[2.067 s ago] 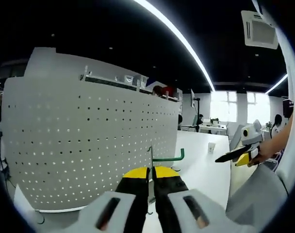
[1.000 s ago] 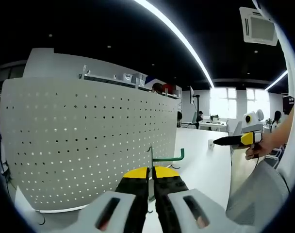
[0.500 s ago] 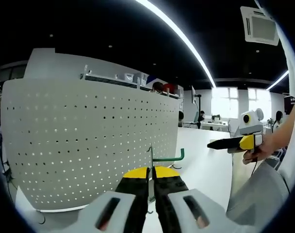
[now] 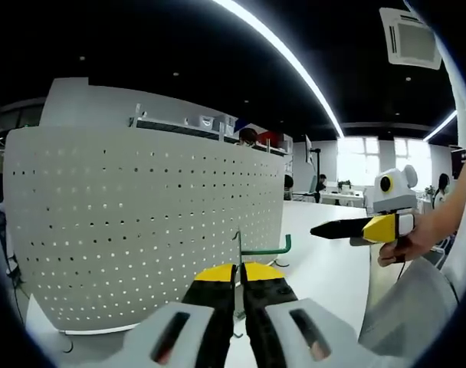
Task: Insert the hook assembly into the mounting plate slot until the hook locks in place.
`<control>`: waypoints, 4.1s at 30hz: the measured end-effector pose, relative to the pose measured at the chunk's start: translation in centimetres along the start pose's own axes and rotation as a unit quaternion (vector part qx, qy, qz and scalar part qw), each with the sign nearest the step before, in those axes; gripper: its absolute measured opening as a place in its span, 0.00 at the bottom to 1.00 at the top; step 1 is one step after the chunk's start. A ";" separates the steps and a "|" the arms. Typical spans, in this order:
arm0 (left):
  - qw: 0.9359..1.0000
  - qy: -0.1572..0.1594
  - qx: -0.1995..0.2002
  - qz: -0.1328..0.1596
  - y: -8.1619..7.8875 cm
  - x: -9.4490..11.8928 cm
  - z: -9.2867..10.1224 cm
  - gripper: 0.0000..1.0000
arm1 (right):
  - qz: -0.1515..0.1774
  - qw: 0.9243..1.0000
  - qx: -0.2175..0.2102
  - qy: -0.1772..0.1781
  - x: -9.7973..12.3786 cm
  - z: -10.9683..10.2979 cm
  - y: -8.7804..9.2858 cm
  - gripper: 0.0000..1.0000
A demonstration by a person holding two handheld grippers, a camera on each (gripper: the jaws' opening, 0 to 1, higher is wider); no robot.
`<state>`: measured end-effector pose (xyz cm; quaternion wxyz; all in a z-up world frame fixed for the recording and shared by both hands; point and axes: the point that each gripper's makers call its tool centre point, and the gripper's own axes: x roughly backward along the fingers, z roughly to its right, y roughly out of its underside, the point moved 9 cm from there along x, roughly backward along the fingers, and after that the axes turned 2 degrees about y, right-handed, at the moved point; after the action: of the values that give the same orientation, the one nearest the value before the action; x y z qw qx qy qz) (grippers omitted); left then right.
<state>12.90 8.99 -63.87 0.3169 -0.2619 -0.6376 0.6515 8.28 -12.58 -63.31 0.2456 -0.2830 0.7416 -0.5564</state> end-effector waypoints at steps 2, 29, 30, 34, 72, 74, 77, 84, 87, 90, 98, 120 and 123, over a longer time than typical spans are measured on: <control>1.000 0.000 0.000 0.001 0.0 0.0 0.0 0.02 | 0.002 1.000 -0.001 -0.007 -0.6 -0.2 -0.1 0.55; 1.000 -0.011 0.006 0.002 0.0 0.1 0.7 0.02 | 0.000 0.999 -0.026 -0.023 -5.7 -1.9 0.1 0.32; 1.000 -0.012 0.005 0.002 0.0 0.1 0.7 0.02 | -0.003 0.999 -0.030 -0.023 -5.8 -2.0 0.3 0.31; 1.000 -0.014 0.008 0.003 0.1 0.1 0.8 0.02 | -0.008 0.999 -0.031 -0.023 -6.1 -2.2 0.5 0.23; 1.000 -0.020 0.006 0.008 -0.2 0.1 1.1 0.02 | -0.017 0.999 -0.032 -0.011 -8.1 -2.9 0.9 0.01; 1.000 -0.021 0.001 0.007 -0.2 0.2 1.1 0.02 | -0.017 0.999 -0.032 -0.012 -8.1 -2.9 0.9 0.01; 1.000 -0.023 -0.008 0.008 -0.2 0.2 1.2 0.03 | -0.014 0.999 -0.038 -0.017 -8.0 -2.9 0.9 0.00; 1.000 -0.018 -0.009 0.010 -0.3 0.2 1.1 0.04 | -0.014 0.999 -0.042 -0.024 -8.0 -2.9 0.7 0.00; 1.000 -0.014 -0.009 0.012 -0.3 0.2 1.1 0.04 | -0.014 0.999 -0.044 -0.025 -8.0 -3.0 0.7 0.00; 1.000 -0.008 -0.010 0.006 -0.1 0.2 1.1 0.08 | -0.012 0.999 -0.045 -0.027 -8.0 -3.0 0.6 0.00; 1.000 0.004 0.003 -0.003 0.3 0.0 1.2 0.43 | -0.011 0.999 -0.045 -0.026 -8.0 -3.0 0.4 0.00; 1.000 -0.005 0.004 -0.030 1.2 -0.2 1.0 0.79 | -0.028 0.990 0.127 0.059 -7.8 -3.0 -0.9 0.00; 0.999 -0.006 0.003 -0.035 1.4 -0.2 1.0 0.79 | -0.032 0.983 0.157 0.093 -7.7 -2.6 -1.2 0.00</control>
<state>12.18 8.19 -65.23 0.3359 -0.2346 -0.6464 0.6437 12.24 -5.78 -61.10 0.1989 -0.2116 0.6548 -0.6978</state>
